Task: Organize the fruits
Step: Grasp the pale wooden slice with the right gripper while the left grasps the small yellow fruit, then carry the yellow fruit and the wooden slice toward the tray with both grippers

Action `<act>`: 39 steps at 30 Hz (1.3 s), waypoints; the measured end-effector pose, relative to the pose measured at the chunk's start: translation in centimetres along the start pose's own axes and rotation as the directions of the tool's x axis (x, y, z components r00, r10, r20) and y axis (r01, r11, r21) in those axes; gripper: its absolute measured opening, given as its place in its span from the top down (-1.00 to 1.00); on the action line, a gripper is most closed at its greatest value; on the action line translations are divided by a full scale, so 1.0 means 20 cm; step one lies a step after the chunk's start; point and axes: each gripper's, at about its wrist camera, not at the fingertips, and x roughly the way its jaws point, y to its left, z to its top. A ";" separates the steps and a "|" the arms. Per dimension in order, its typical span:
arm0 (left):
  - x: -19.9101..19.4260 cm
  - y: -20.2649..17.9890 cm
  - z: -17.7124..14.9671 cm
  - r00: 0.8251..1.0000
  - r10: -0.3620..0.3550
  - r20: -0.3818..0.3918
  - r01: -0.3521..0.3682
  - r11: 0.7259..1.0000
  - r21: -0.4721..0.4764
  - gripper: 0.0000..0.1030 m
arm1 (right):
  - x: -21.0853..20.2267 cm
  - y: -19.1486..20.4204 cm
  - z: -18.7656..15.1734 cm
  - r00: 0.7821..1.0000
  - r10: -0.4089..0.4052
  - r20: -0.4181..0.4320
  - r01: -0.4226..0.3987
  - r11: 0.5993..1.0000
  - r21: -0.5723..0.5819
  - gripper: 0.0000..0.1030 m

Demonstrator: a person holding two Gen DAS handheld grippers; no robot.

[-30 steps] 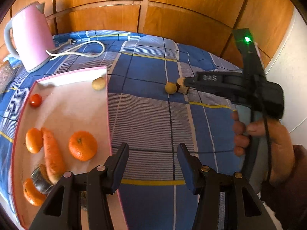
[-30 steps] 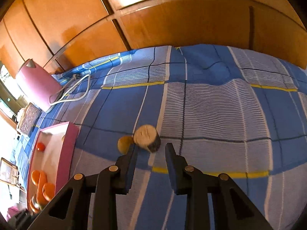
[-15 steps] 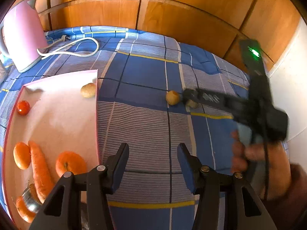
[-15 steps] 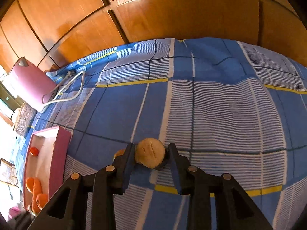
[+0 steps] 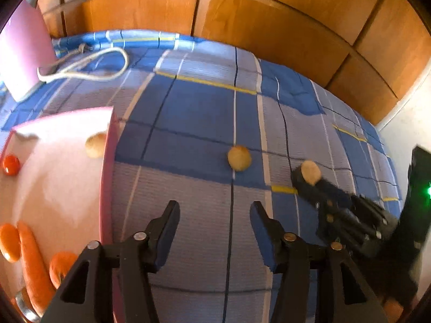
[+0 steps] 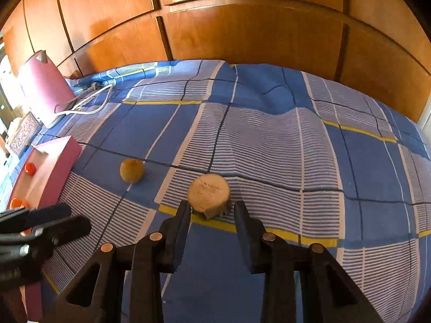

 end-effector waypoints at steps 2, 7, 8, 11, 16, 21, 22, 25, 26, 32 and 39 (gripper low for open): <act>0.01 -0.02 0.03 1.000 -0.013 0.011 0.013 1.000 0.005 -0.19 | 0.02 0.00 -0.01 1.000 -0.008 -0.009 0.007 1.000 -0.009 0.37; 0.05 -0.05 0.10 0.999 -0.051 0.014 0.051 0.999 0.002 -0.19 | 0.01 0.00 -0.02 1.000 -0.011 0.013 0.011 1.000 -0.012 0.38; 0.07 -0.05 0.12 0.998 -0.058 0.013 0.058 0.998 0.002 -0.19 | 0.01 0.00 -0.02 1.000 -0.008 0.016 0.008 1.000 -0.009 0.38; 0.13 -0.07 0.16 0.998 -0.065 0.000 0.065 0.998 0.000 -0.15 | 0.01 -0.01 -0.02 1.000 0.003 0.018 -0.003 1.000 0.002 0.38; 0.20 -0.09 0.21 0.999 -0.043 -0.007 0.043 0.999 0.013 -0.03 | 0.00 -0.02 -0.02 1.000 -0.003 0.020 0.003 1.000 0.005 0.37; 0.28 -0.08 0.22 0.998 -0.050 -0.047 0.050 0.999 0.009 0.51 | 0.01 -0.01 0.00 1.000 -0.019 0.023 0.019 1.000 -0.007 0.35; 0.28 -0.08 0.21 0.998 -0.051 -0.038 0.052 0.999 0.011 0.52 | 0.02 0.00 0.01 0.999 -0.024 0.022 0.025 1.000 -0.014 0.35; 0.26 -0.08 0.18 0.998 -0.052 -0.025 0.053 0.998 0.018 0.52 | 0.03 0.01 0.02 0.999 -0.039 0.023 0.040 0.999 -0.028 0.38; 0.26 -0.08 0.17 0.998 -0.051 -0.025 0.052 0.998 0.022 0.52 | 0.03 0.01 0.03 0.999 -0.033 0.022 0.033 0.999 -0.022 0.40; 0.20 -0.10 0.09 1.000 -0.017 -0.025 0.018 0.999 0.030 0.52 | -0.01 0.01 0.00 1.000 -0.010 0.023 0.010 0.999 -0.032 0.41; 0.10 -0.12 -0.07 0.999 -0.031 -0.038 0.033 0.999 0.042 0.52 | -0.09 0.03 -0.09 1.000 -0.008 0.024 0.009 0.999 -0.052 0.42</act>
